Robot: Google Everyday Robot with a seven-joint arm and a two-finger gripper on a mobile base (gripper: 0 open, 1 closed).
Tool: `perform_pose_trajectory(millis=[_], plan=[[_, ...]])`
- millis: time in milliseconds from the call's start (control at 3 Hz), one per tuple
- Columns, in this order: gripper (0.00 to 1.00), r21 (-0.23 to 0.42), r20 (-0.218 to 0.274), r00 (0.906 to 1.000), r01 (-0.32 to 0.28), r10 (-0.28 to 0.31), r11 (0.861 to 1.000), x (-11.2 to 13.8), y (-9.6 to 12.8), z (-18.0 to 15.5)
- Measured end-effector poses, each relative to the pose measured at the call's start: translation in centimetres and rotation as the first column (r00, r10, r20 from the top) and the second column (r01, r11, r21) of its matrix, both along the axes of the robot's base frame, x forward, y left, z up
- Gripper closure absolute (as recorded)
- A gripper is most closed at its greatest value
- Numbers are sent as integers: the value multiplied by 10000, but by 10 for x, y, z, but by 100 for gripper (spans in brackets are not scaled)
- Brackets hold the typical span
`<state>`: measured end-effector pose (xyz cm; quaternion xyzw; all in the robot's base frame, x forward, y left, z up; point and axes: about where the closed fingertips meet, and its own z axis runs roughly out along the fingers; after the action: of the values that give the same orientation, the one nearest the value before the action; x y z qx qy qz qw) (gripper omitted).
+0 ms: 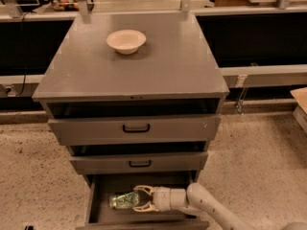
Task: Pick green can from bottom drawer and place on counter
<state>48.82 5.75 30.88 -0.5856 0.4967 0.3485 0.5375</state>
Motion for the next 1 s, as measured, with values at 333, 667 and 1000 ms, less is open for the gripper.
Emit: perform_pose_trajectory(millis=[333, 667, 1000], plan=[[100, -304, 457, 9988, -172, 186, 9994, -30, 6, 33], [100, -213, 395, 9978, -526, 534, 9984, -49, 18, 36], [100, -213, 395, 9978, -526, 534, 9984, -49, 18, 36]])
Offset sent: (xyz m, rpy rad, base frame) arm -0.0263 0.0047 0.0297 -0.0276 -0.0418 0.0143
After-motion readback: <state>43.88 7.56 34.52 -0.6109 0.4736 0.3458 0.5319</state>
